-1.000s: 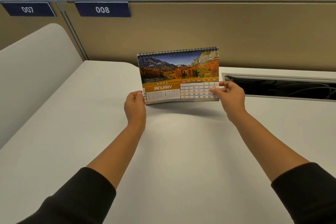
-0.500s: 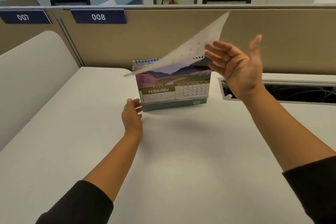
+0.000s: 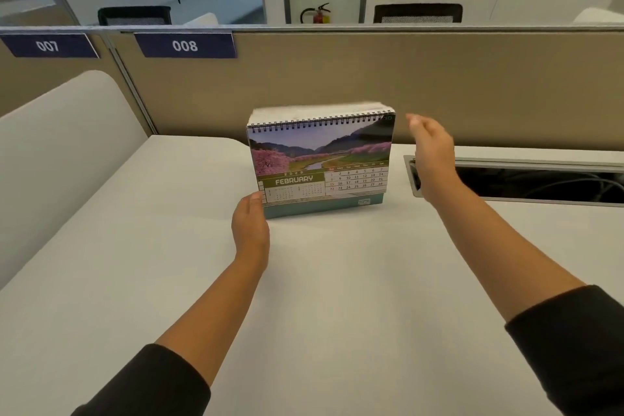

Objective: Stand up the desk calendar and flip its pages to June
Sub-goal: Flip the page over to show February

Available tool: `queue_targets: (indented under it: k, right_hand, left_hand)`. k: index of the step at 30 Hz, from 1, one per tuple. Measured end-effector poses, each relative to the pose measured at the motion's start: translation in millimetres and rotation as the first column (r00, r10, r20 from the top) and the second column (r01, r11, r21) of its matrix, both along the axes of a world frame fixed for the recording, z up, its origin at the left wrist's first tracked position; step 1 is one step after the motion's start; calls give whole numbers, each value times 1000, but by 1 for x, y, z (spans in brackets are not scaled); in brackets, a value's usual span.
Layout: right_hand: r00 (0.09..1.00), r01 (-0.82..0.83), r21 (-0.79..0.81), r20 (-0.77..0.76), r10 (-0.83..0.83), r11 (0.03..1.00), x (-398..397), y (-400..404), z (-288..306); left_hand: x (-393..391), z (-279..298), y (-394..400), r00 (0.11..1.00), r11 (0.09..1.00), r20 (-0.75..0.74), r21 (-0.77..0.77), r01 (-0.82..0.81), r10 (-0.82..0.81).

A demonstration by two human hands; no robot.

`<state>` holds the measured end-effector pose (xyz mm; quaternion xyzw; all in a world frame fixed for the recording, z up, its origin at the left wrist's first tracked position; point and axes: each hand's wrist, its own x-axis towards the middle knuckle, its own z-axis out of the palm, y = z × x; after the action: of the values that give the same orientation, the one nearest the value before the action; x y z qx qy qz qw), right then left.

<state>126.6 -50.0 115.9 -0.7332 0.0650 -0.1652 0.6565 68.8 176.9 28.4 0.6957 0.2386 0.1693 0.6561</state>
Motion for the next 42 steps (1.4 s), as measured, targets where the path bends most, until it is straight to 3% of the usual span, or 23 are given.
queue_targets:
  k: [5,10,15,27,32,42]
  right_hand:
    - [943,-58,-63,-331,34,996,-4,-2,-49]
    - [903,-118,-117,-426,57,986,-7,8,-65]
    - [911,-125,-154,-410,51,980,-8,11,-69]
    - [953,43,-260,-278,-117,965,-11,5,-79]
    - [960,108,-210,-233,-157,972,-14,4,-82]
    - [984,-8,-87,-176,-8,996,-17,-6,-80]
  left_hand:
    - [2,-1,0,999,1000,-26,13,-19,20]
    - [5,-2,-1,998,1000,-63,12,-18,19]
    - [4,-4,0,999,1000,-52,5,-7,7]
    - [1,-6,2,997,998,-60,37,-49,51]
    - [3,-7,3,996,998,-67,21,-64,65]
    - [5,-11,8,993,994,-59,-22,-105,103]
